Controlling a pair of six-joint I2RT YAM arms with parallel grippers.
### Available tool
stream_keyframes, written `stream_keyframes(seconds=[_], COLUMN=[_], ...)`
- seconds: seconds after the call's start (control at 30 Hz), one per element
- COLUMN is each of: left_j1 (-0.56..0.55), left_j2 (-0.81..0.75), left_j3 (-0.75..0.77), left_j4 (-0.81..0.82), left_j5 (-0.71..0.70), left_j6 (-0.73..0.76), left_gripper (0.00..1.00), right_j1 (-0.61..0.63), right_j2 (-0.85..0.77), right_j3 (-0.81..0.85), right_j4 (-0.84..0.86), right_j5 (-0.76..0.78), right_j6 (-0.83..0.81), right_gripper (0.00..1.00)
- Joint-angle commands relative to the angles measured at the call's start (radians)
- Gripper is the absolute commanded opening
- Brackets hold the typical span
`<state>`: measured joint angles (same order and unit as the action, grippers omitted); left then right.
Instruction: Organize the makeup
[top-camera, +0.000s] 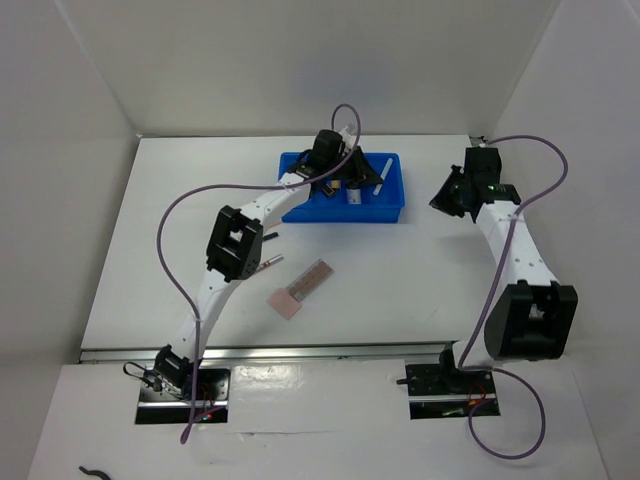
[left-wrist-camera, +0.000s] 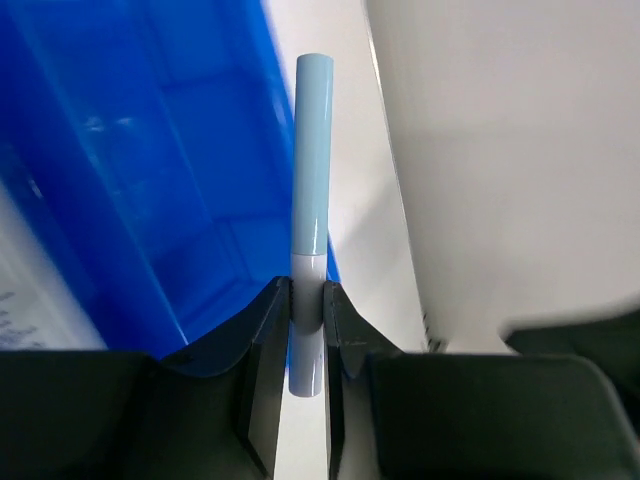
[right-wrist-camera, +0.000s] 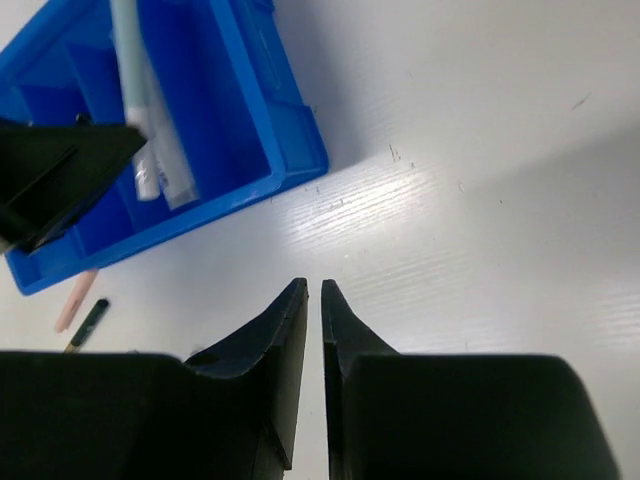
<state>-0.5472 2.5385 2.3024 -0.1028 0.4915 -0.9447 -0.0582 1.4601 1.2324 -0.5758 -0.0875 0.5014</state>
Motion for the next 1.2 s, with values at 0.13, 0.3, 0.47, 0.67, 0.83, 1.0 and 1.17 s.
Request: stream_keyframes(seconds=[0.13, 0.3, 0.47, 0.67, 0.83, 1.0, 1.17], left_j1=[0.000, 0.000, 0.000, 0.010, 0.044, 0.124, 0.320], left_j2=[0.074, 0.094, 0.072, -0.050, -0.416, -0.749, -0.836], left_j3=[0.121, 0.134, 0.123, 0.066, -0.279, -0.682, -0.825], left_j4=[0.104, 0.114, 0.124, 0.002, -0.262, -0.302, -0.311], left_j5=[-0.194, -0.193, -0.148, -0.085, -0.355, -0.581, -0.512], left_j6=[-0.132, -0.132, -0.091, 0.083, 0.447, 0.559, 0.607], left_gripper=[0.01, 0.66, 0.85, 0.75, 0.59, 0.59, 0.59], right_j1=[-0.020, -0.020, -0.020, -0.020, -0.020, -0.020, 0.000], right_j2=[-0.127, -0.127, -0.127, -0.150, -0.182, -0.204, -0.213], right_j3=[-0.011, -0.011, -0.011, -0.021, -0.011, -0.030, -0.030], right_j4=[-0.125, -0.134, -0.134, -0.134, -0.145, -0.134, -0.134], right_j5=[0.043, 0.034, 0.034, 0.034, 0.052, 0.042, 0.029], right_j6=[-0.029, -0.038, -0.038, -0.038, -0.047, -0.047, -0.047], right_gripper=[0.20, 0.21, 0.21, 0.21, 0.21, 0.24, 0.25])
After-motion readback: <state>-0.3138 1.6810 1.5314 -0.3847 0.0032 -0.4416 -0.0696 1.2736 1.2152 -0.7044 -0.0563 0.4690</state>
